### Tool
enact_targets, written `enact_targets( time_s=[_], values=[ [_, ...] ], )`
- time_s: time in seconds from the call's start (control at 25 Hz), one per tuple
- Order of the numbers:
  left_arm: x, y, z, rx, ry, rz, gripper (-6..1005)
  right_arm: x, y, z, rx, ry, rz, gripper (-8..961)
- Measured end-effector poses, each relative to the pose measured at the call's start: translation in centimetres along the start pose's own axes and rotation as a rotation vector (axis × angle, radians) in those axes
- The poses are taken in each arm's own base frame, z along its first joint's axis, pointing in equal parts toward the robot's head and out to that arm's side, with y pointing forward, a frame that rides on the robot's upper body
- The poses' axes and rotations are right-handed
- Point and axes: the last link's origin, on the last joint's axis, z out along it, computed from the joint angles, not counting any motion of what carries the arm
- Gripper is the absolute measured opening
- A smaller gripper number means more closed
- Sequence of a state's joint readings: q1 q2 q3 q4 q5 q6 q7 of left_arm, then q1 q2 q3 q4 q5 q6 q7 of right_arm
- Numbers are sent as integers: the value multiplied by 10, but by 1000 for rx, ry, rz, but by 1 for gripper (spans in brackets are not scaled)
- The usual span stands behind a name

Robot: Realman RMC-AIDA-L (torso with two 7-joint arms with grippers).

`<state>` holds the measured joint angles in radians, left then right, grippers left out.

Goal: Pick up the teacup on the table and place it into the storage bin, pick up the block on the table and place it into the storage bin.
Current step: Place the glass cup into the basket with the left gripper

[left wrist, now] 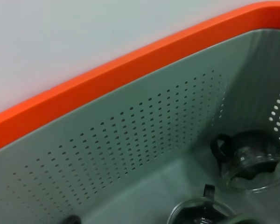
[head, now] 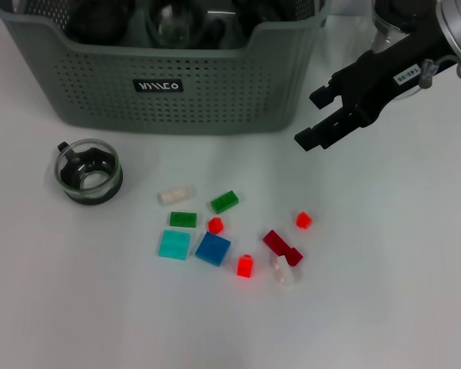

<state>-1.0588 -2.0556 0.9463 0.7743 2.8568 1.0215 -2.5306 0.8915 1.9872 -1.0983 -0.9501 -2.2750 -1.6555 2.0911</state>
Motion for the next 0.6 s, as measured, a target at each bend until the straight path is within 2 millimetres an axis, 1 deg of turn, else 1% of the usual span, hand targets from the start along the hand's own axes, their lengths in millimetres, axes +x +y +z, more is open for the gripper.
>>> enact_targets(
  time_s=[0.28, 0.36, 0.48, 0.52, 0.56, 0.6],
  values=[
    [-4, -3, 1, 9, 4, -5, 212, 2, -1, 1, 7, -2, 4, 919],
    [-2, -4, -2, 14, 12, -4, 291, 3, -1, 1, 7, -2, 5, 919],
    [4, -10, -13, 20, 38, -13, 410, 4, -2, 0, 9, -1, 6, 919],
    [10, -14, -27, 23, 74, -22, 454, 4, -2, 0, 9, -1, 6, 919],
    [10, -14, -27, 23, 74, -22, 498, 4, -2, 0, 10, -1, 6, 919],
    [12, -16, -35, 22, 101, -30, 542, 5, -2, 0, 11, -1, 6, 919]
  ],
)
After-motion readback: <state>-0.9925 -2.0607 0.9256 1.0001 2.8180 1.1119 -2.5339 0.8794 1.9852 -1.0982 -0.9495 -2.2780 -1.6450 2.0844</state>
